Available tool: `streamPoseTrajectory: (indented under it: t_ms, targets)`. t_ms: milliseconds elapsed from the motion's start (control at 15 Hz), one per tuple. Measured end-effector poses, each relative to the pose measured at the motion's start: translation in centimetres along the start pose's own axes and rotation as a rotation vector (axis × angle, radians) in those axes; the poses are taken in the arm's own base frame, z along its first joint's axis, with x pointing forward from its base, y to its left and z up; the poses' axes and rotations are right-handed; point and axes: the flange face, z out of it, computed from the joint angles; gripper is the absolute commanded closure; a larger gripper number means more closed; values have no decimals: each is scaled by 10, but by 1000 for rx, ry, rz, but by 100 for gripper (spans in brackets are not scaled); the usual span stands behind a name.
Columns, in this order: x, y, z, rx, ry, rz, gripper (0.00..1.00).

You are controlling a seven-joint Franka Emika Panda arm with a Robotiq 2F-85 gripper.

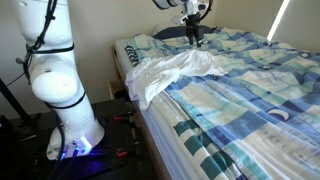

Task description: Fold the white t-sheet on the bed

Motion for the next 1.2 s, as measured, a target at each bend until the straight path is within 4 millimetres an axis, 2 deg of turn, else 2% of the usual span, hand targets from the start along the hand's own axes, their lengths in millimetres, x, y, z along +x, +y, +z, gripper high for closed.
streamPoseTrajectory:
  t_ms: [67, 200, 733, 800, 1133, 1200]
  targets:
    - [-1, -2, 4, -1, -8, -3, 25]
    - [-3, -6, 8, -1, -17, -10, 37]
    - [-4, -12, 8, -3, -26, -17, 97]
    - [-4, -12, 8, -3, -25, -17, 100]
    - [-4, -12, 8, -3, -26, -17, 99]
    - [-4, -12, 8, -3, -26, -17, 74]
